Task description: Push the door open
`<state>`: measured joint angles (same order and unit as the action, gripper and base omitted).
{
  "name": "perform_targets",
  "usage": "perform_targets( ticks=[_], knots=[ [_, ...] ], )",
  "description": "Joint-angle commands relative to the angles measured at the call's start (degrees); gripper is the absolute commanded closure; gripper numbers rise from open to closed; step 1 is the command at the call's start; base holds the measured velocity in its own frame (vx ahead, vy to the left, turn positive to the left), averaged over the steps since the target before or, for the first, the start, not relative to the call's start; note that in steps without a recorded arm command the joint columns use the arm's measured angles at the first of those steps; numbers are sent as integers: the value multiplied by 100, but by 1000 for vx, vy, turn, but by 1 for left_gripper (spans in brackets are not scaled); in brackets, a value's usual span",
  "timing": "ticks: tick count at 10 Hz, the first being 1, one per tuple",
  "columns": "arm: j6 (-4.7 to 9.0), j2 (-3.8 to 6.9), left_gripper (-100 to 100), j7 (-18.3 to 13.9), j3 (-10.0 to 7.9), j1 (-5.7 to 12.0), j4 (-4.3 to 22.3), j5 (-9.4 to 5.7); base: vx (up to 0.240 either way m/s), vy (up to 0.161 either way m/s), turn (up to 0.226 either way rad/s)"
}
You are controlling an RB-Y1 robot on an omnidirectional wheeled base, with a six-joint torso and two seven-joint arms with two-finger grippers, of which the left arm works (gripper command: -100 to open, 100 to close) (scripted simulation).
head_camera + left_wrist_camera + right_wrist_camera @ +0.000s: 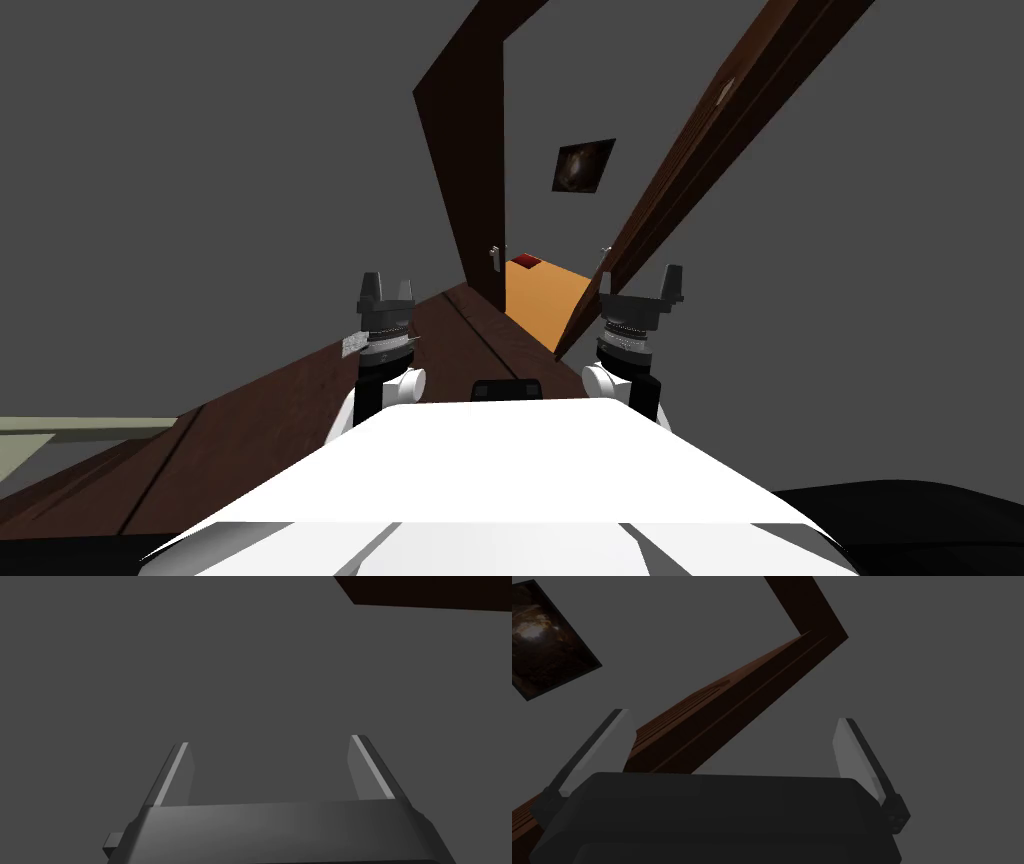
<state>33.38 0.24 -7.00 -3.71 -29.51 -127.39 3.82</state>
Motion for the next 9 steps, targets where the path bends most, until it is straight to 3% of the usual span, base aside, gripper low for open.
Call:
perform_targets(
  ticks=[1,9],
  knots=[
    [-15,48,-100,-35,72,135,204,10,39,-37,-23],
    [-79,202,-100,-183,381,711,1075,53,102,64,-22]
  ],
)
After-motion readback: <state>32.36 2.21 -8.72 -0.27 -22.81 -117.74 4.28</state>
